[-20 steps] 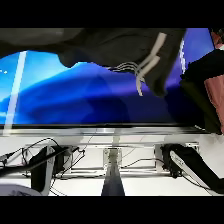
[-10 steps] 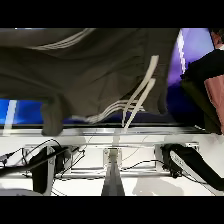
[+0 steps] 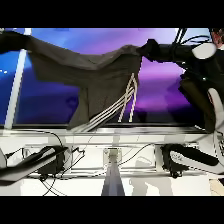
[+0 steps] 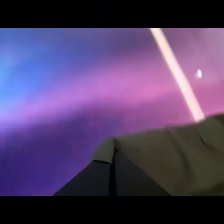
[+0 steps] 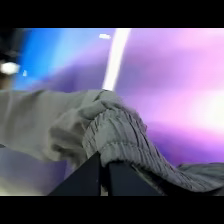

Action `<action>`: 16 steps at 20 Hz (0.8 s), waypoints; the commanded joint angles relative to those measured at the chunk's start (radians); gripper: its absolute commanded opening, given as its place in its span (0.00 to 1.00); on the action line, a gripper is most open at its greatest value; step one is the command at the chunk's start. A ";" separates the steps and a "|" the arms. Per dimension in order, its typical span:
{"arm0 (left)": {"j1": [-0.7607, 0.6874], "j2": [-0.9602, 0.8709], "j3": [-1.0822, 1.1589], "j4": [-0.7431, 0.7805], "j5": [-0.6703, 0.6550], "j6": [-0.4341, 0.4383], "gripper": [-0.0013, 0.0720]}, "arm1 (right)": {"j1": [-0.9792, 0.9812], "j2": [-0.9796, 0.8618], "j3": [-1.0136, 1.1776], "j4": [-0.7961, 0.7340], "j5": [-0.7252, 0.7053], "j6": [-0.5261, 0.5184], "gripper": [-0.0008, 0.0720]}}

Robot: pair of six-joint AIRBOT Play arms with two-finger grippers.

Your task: Fold the clothes and pants, and hang the long-sleeved shirts on hangers.

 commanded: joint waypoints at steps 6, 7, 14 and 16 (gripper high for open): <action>-0.186 -0.075 0.002 0.172 -0.274 -0.201 0.02 | -0.063 -0.102 -0.021 -0.267 0.086 0.014 0.04; -0.179 -0.071 0.002 0.172 -0.385 -0.206 0.02 | -0.081 -0.102 -0.021 -0.316 0.168 0.013 0.04; -0.177 -0.071 -0.077 0.312 -0.720 -0.316 0.03 | -0.140 -0.113 -0.021 -0.401 0.575 -0.075 0.04; -0.177 -0.071 -0.164 0.325 -0.737 -0.320 0.03 | -0.120 -0.133 -0.021 -0.439 0.640 -0.105 0.04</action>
